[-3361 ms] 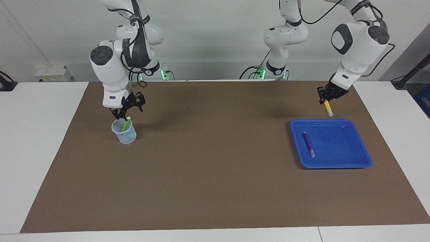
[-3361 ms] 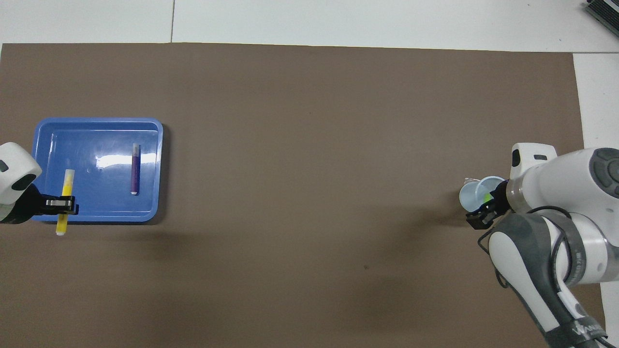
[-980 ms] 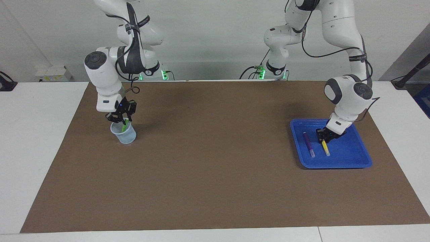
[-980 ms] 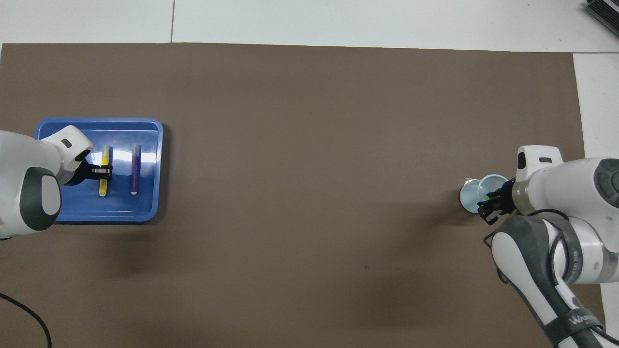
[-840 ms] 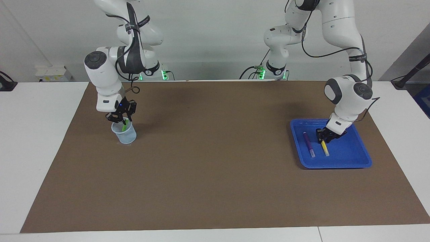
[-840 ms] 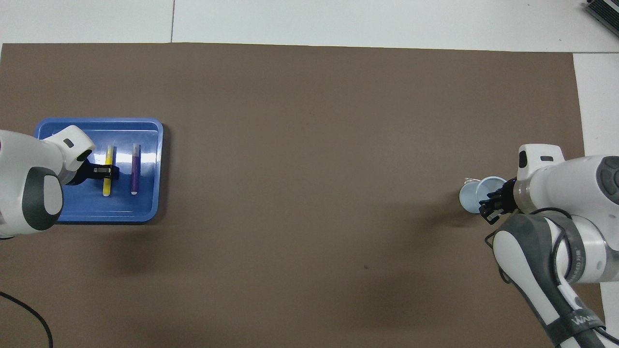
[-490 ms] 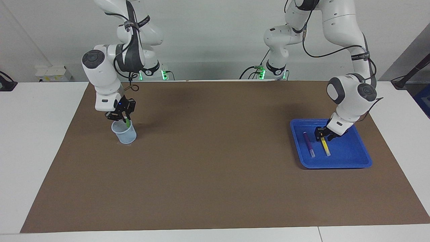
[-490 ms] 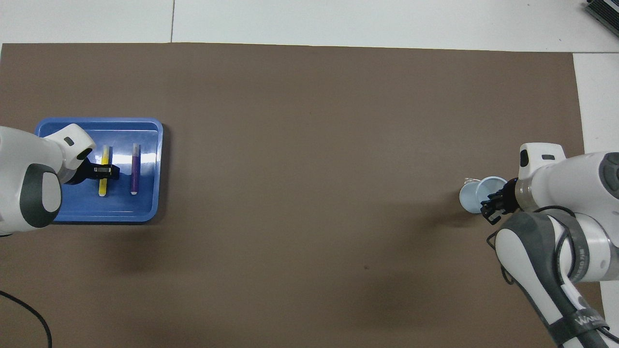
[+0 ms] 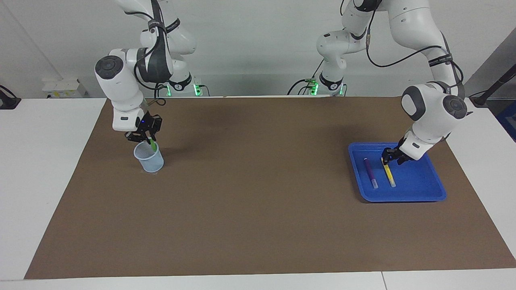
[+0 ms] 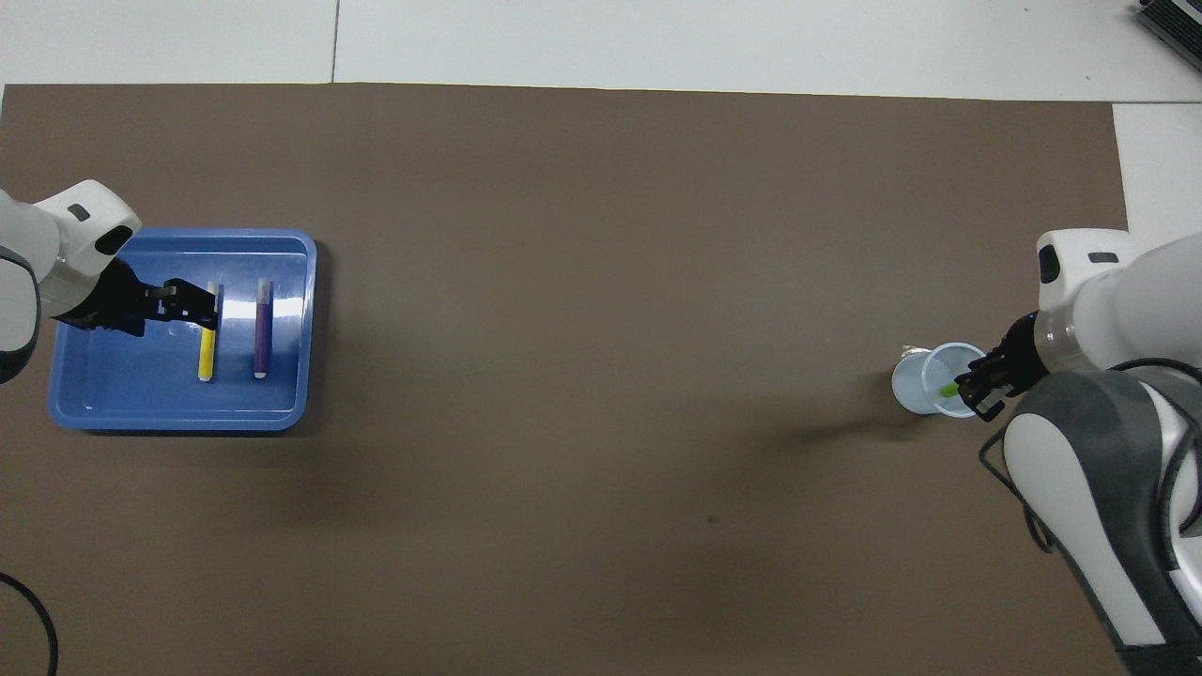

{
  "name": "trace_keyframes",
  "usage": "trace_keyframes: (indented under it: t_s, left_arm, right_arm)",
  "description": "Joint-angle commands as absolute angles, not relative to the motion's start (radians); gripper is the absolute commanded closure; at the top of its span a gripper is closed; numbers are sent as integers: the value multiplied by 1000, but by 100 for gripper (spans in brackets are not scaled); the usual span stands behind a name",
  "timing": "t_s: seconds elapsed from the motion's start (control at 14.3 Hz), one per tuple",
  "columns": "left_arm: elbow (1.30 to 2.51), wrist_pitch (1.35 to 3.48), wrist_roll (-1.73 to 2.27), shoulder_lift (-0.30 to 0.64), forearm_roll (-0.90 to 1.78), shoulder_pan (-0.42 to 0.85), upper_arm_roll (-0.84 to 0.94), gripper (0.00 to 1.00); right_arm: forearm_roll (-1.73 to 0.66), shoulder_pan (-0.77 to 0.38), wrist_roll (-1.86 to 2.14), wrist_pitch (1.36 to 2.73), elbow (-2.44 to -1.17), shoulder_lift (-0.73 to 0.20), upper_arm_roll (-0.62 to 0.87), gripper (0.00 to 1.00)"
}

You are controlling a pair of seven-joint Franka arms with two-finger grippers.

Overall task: Right arm passes pens to left for tray arrangement
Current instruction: 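Lift the green pen from the cup while the left gripper approaches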

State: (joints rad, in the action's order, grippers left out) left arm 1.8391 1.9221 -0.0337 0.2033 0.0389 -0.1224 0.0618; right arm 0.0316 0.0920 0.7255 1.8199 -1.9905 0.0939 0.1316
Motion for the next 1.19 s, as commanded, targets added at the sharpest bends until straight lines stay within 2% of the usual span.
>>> trace_keyframes:
  t_s: [0.0, 0.28, 0.49, 0.91, 1.12]
  left_arm:
    - [1827, 1843, 90, 154, 93, -84, 63, 0]
    - [1828, 1752, 254, 80, 198, -83, 84, 0]
    - [1838, 1717, 349, 35, 259, -77, 91, 0]
    - [1867, 1730, 703, -41, 357, 3, 95, 0]
    - [1887, 1750, 911, -70, 460, 31, 95, 0]
  right_arm:
    - [29, 63, 729, 1698, -1879, 90, 137, 100]
    - [-151, 51, 622, 1652, -1830, 91, 138, 100]
    - [-387, 49, 362, 1676, -1830, 91, 188, 100]
    - [-647, 48, -303, 1925, -1862, 95, 379, 100]
    - [-745, -44, -501, 2127, -1926, 104, 380, 100]
